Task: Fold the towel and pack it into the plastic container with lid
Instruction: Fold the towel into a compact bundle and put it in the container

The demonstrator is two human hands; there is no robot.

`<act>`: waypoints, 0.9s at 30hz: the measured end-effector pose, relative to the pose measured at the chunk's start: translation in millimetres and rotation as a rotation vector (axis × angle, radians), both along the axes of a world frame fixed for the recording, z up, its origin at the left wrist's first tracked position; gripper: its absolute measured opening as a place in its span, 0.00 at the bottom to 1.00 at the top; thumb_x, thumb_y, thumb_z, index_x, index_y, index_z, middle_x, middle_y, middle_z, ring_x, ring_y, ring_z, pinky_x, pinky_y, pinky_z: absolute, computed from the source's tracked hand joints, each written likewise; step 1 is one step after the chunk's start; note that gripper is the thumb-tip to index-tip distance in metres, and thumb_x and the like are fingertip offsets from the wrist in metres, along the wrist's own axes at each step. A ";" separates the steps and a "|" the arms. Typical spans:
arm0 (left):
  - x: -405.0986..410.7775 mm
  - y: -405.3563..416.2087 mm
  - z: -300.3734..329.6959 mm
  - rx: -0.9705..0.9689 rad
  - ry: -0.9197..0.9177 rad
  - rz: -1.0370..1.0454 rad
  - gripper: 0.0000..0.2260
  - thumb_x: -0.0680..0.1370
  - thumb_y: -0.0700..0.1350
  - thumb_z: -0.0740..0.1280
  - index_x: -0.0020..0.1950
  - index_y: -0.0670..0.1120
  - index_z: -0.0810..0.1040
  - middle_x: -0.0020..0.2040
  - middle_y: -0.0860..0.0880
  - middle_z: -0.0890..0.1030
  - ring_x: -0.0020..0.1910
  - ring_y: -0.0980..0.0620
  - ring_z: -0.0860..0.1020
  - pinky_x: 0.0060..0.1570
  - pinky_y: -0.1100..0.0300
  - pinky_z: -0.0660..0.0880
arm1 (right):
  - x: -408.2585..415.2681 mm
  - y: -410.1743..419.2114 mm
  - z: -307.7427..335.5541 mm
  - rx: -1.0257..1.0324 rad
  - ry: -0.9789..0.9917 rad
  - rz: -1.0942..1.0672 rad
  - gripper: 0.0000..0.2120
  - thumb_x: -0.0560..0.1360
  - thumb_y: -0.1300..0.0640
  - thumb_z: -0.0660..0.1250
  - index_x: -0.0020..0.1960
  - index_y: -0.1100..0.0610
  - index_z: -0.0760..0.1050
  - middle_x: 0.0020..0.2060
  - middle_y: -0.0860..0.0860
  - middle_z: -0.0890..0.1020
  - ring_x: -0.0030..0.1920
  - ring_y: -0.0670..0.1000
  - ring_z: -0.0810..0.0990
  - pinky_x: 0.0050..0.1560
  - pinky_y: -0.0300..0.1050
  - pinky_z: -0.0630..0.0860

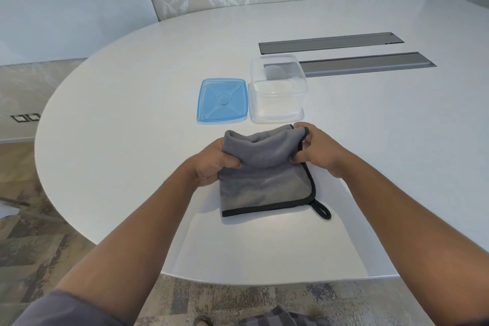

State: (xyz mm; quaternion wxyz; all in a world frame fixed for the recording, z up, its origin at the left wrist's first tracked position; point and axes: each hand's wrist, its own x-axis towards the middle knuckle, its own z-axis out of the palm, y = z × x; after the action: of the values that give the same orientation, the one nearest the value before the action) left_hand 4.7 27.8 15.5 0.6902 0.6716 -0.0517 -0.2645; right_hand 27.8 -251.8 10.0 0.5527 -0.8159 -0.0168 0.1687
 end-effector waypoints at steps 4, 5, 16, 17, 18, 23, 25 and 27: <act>3.7 4.8 -1.9 -0.009 0.017 -0.010 0.17 0.65 0.29 0.67 0.51 0.44 0.75 0.46 0.46 0.79 0.50 0.47 0.77 0.46 0.56 0.77 | -3.1 -5.8 3.6 0.040 -0.017 0.063 0.21 0.68 0.74 0.73 0.58 0.59 0.79 0.51 0.55 0.86 0.52 0.50 0.84 0.58 0.52 0.82; 4.2 5.6 -2.0 -0.004 -0.003 0.007 0.17 0.66 0.30 0.68 0.50 0.45 0.75 0.46 0.47 0.80 0.50 0.48 0.78 0.45 0.58 0.77 | -3.3 -7.3 3.4 0.051 -0.028 0.037 0.19 0.69 0.75 0.72 0.57 0.59 0.81 0.50 0.53 0.87 0.52 0.51 0.85 0.56 0.49 0.82; -3.7 12.5 -14.9 0.380 -0.455 0.241 0.18 0.75 0.34 0.75 0.64 0.47 0.83 0.55 0.54 0.87 0.54 0.54 0.84 0.56 0.59 0.81 | -13.2 -19.1 -7.6 0.197 -0.189 0.020 0.19 0.77 0.68 0.72 0.65 0.54 0.79 0.59 0.50 0.85 0.60 0.50 0.83 0.59 0.47 0.81; -4.3 11.6 -16.5 0.403 -0.463 0.254 0.18 0.75 0.35 0.76 0.64 0.48 0.83 0.55 0.54 0.87 0.53 0.54 0.85 0.55 0.59 0.81 | -13.5 -19.9 -8.4 0.212 -0.177 0.038 0.20 0.77 0.68 0.71 0.66 0.54 0.79 0.60 0.50 0.85 0.61 0.51 0.83 0.60 0.47 0.80; -4.8 11.3 -17.5 0.422 -0.455 0.253 0.19 0.75 0.36 0.76 0.64 0.49 0.82 0.54 0.54 0.87 0.53 0.55 0.85 0.54 0.59 0.82 | -13.8 -19.8 -7.8 0.222 -0.171 0.052 0.20 0.77 0.68 0.71 0.67 0.54 0.79 0.60 0.50 0.85 0.61 0.50 0.83 0.60 0.47 0.80; -4.2 12.0 -22.1 0.485 -0.444 0.223 0.16 0.75 0.39 0.77 0.61 0.49 0.83 0.52 0.56 0.87 0.50 0.59 0.85 0.49 0.66 0.79 | -15.8 -13.8 -5.8 0.191 -0.238 0.003 0.14 0.78 0.70 0.69 0.59 0.57 0.83 0.53 0.49 0.87 0.53 0.48 0.86 0.51 0.41 0.82; -4.2 11.5 -22.0 0.539 -0.504 0.252 0.11 0.76 0.39 0.75 0.57 0.48 0.85 0.50 0.56 0.87 0.48 0.60 0.84 0.46 0.67 0.78 | -16.5 -12.5 -6.4 0.138 -0.265 -0.021 0.14 0.76 0.74 0.67 0.48 0.56 0.83 0.42 0.44 0.86 0.44 0.43 0.84 0.44 0.38 0.80; -5.8 9.7 -21.9 0.546 -0.565 0.254 0.07 0.77 0.37 0.72 0.52 0.46 0.86 0.46 0.54 0.87 0.47 0.56 0.83 0.45 0.64 0.79 | -15.8 -12.6 -6.9 0.105 -0.281 -0.026 0.14 0.75 0.74 0.65 0.41 0.57 0.78 0.34 0.41 0.82 0.36 0.40 0.79 0.39 0.37 0.76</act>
State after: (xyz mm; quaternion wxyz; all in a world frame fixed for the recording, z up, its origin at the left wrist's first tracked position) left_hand -1.1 37.5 -6.3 0.4726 0.8772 -0.0840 0.0134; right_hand 12.0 -264.4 3.1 0.5890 -0.8016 -0.0924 0.0444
